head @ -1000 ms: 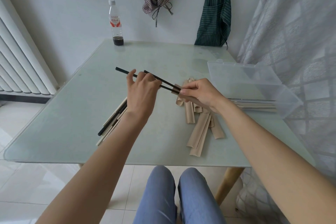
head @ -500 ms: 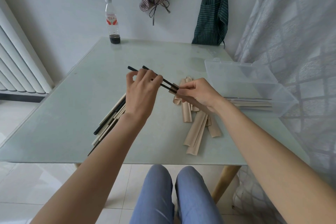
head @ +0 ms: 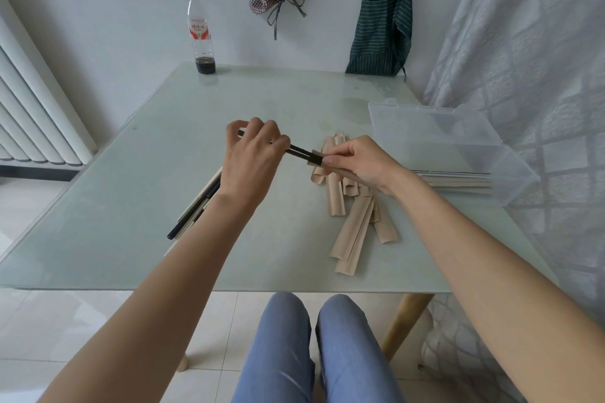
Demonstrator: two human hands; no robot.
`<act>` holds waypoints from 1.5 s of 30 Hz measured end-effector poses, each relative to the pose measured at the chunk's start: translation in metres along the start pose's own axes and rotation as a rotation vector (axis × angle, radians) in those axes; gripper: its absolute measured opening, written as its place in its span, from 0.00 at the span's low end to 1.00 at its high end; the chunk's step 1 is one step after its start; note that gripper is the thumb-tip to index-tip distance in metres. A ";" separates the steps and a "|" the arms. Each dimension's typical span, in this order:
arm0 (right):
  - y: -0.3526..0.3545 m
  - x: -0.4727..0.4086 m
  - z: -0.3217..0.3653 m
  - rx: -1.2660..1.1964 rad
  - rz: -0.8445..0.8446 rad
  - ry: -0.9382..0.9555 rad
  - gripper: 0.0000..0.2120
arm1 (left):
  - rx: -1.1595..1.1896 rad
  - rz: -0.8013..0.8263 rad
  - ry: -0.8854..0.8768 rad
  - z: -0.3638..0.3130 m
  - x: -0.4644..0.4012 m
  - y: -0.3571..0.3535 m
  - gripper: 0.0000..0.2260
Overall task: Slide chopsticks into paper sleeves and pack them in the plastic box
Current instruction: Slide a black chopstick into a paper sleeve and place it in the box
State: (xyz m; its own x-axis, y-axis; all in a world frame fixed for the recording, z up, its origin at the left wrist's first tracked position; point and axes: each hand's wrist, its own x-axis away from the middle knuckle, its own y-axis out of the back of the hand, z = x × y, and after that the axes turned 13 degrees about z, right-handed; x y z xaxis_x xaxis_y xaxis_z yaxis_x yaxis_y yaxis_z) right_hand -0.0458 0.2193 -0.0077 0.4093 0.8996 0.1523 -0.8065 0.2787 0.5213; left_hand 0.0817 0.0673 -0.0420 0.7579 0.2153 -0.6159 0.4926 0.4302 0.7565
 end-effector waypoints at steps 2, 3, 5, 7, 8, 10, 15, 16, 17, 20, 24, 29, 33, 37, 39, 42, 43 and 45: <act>0.002 -0.001 0.000 0.061 0.018 0.000 0.09 | -0.033 0.021 -0.035 0.001 0.000 0.000 0.12; 0.004 -0.002 -0.001 0.087 0.022 0.002 0.09 | -0.047 0.030 -0.052 0.001 0.000 -0.001 0.11; 0.006 -0.003 -0.002 0.124 0.023 0.010 0.10 | -0.064 0.038 -0.084 0.000 -0.001 -0.001 0.10; 0.007 -0.005 -0.002 0.132 0.029 0.021 0.10 | -0.077 0.038 -0.118 -0.004 -0.001 -0.002 0.08; 0.006 -0.005 -0.001 0.127 0.032 0.027 0.10 | -0.082 0.040 -0.133 -0.006 -0.002 -0.001 0.08; 0.005 -0.006 -0.001 0.109 0.037 0.028 0.10 | -0.082 0.044 -0.150 -0.011 -0.004 -0.001 0.08; 0.008 -0.007 -0.005 0.123 0.030 0.036 0.09 | -0.058 0.035 -0.134 -0.008 -0.002 0.000 0.07; 0.009 -0.006 -0.006 0.123 0.024 0.038 0.09 | -0.047 0.037 -0.117 -0.005 -0.001 -0.001 0.07; 0.010 -0.006 -0.007 0.129 0.019 0.043 0.09 | -0.044 0.036 -0.092 -0.003 0.001 -0.001 0.07; 0.012 -0.005 -0.006 0.157 0.022 0.052 0.09 | -0.062 0.009 0.009 0.000 0.003 0.000 0.07; 0.009 -0.007 -0.005 0.125 0.019 0.043 0.09 | -0.052 0.020 -0.020 -0.004 0.001 0.004 0.08; 0.011 -0.009 -0.008 0.147 0.030 0.049 0.09 | 0.058 0.072 -0.053 -0.012 -0.004 0.006 0.10; 0.023 0.000 -0.003 0.153 0.009 0.047 0.07 | 0.297 0.164 -0.042 -0.011 -0.012 0.010 0.16; 0.039 0.010 -0.003 0.259 -0.017 -0.005 0.06 | 0.306 0.251 -0.061 -0.025 -0.028 0.013 0.09; 0.051 0.014 -0.008 0.371 -0.074 -0.051 0.10 | 0.355 0.262 -0.073 -0.038 -0.036 0.015 0.10; 0.074 0.023 -0.020 0.500 -0.153 -0.084 0.07 | 0.416 0.296 -0.064 -0.065 -0.053 0.018 0.13; 0.082 0.027 -0.025 0.539 -0.172 -0.090 0.06 | 0.436 0.313 -0.060 -0.074 -0.059 0.018 0.13; 0.095 0.035 -0.035 0.596 -0.197 -0.101 0.03 | 0.477 0.354 -0.064 -0.094 -0.073 0.018 0.13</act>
State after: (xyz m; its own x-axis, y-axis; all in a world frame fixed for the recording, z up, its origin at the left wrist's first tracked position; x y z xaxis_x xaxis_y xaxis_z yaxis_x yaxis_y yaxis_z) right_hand -0.1230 0.2890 0.0180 0.5880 0.8059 0.0690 -0.3475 0.1747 0.9213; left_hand -0.0050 0.1418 -0.0044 0.9281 0.2138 -0.3048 0.3315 -0.1021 0.9379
